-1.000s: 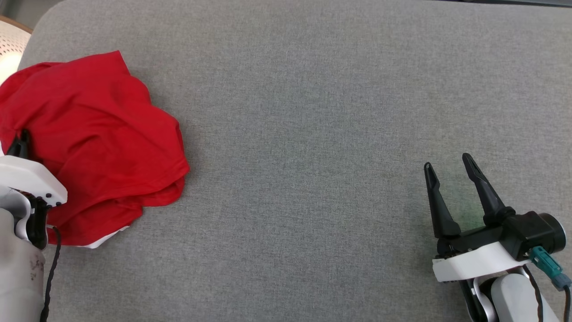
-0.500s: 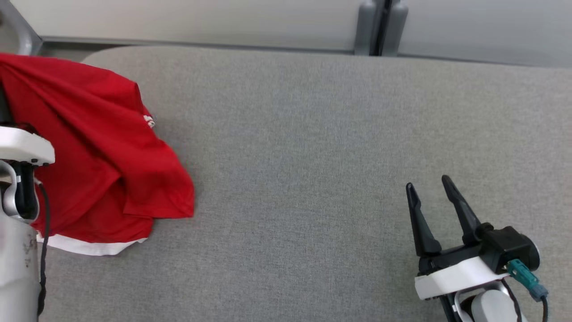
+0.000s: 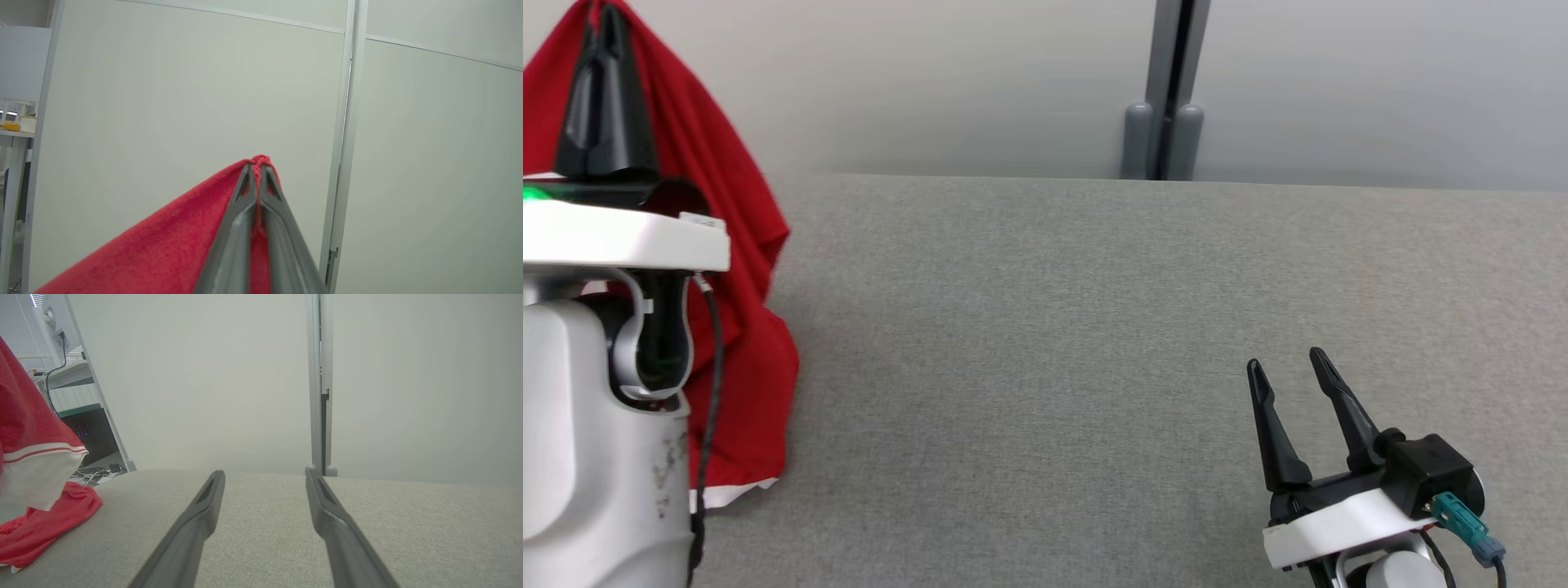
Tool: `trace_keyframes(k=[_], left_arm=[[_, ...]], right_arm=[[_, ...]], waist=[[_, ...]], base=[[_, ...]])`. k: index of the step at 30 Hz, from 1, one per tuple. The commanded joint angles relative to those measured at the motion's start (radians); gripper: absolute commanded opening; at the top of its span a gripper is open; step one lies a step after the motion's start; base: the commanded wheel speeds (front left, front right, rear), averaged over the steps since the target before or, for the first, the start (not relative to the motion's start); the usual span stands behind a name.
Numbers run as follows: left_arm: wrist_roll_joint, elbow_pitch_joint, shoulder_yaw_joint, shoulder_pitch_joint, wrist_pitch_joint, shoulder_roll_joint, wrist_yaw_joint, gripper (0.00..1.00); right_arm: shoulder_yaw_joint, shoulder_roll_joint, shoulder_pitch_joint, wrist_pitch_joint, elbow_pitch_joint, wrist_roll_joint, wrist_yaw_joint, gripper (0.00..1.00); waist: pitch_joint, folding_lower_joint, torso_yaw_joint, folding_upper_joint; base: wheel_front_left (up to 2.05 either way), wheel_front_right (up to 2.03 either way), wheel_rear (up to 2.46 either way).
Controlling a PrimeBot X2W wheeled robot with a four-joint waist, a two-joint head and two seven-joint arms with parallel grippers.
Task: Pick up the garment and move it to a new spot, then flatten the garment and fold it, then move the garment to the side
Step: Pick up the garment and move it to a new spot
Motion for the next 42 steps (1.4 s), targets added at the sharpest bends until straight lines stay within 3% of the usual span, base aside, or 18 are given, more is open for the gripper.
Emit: trace_keyframes(k=[1, 6, 11, 15, 18, 19, 20, 25, 28, 32, 37, 42], left_arm=[[-0.001, -0.041, -0.015, 0.013, 0.023, -0.016, 0.014, 0.0], [0.028, -0.097, -0.07, 0.009, 0.067, -0.047, 0.043, 0.0], [0.035, -0.067, -0.16, -0.01, 0.059, -0.095, 0.081, 0.0], [0.015, 0.023, -0.297, -0.043, 0.009, -0.111, 0.104, 0.0], [-0.098, 0.096, -0.46, -0.084, -0.034, -0.116, 0.149, 0.0], [-0.134, 0.118, -0.53, -0.102, -0.046, -0.116, 0.159, 0.4], [-0.182, 0.132, -0.593, -0.119, -0.06, -0.115, 0.168, 1.0], [-0.34, 0.155, -0.87, -0.188, -0.118, -0.111, 0.196, 1.0], [-0.404, 0.172, -0.924, -0.214, -0.149, -0.111, 0.226, 1.0], [-0.415, 0.23, -0.881, -0.23, -0.171, -0.113, 0.252, 1.0], [-0.293, 0.244, -0.733, -0.167, -0.173, -0.072, 0.235, 1.0], [-0.138, 0.247, -0.657, -0.046, -0.171, 0.003, 0.215, 1.0]], right_arm=[[0.002, 0.0, 0.003, -0.002, -0.004, 0.006, 0.0, 1.0], [0.003, 0.001, -0.013, -0.002, -0.009, 0.011, 0.0, 1.0], [-0.004, 0.001, -0.034, -0.002, -0.019, 0.028, 0.0, 1.0], [-0.028, 0.002, -0.047, -0.002, -0.017, 0.02, 0.0, 1.0], [-0.037, 0.002, -0.063, -0.002, -0.009, 0.018, 0.0, 1.0], [-0.045, 0.002, -0.067, -0.002, -0.007, 0.02, 0.0, 1.0], [-0.044, 0.001, -0.074, -0.002, -0.007, 0.023, 0.0, 1.0], [-0.078, 0.002, -0.09, -0.002, -0.007, 0.033, 0.0, 1.0], [-0.092, 0.003, -0.086, -0.002, -0.008, 0.032, 0.0, 1.0], [-0.112, 0.003, -0.071, -0.002, -0.014, 0.019, 0.0, 1.0], [-0.121, 0.002, -0.06, -0.002, -0.037, -0.001, 0.0, 1.0], [-0.129, 0.002, -0.036, -0.002, -0.047, -0.042, 0.0, 1.0]], waist=[[-0.006, 0.0, -0.022, -0.0001], [0.007, 0.0, -0.061, -0.0001], [0.042, 0.0, -0.13, -0.0001], [0.076, 0.0, -0.182, -0.0001], [0.099, 0.0, -0.231, -0.0001], [0.105, 0.0, -0.245, -0.0001], [0.112, 0.0, -0.263, -0.0001], [0.13, 0.0, -0.305, -0.0001], [0.133, 0.0, -0.303, -0.0001], [0.124, 0.0, -0.267, -0.0001], [0.095, 0.0, -0.195, -0.0001], [0.053, 0.0, -0.117, -0.0001]], base=[[0.0, 0.0, 0.0], [0.0, 0.0, 0.0], [0.0, 0.0, 0.0], [0.0, 0.0, 0.0], [0.0, 0.0, 0.0], [0.0, 0.0, 0.0], [0.0, 0.0, 0.0], [0.0, 0.0, 0.0], [0.0, 0.0, 0.0], [0.0, 0.0, 0.0], [0.0, 0.0, 0.0], [0.0, 0.0, 0.0]])
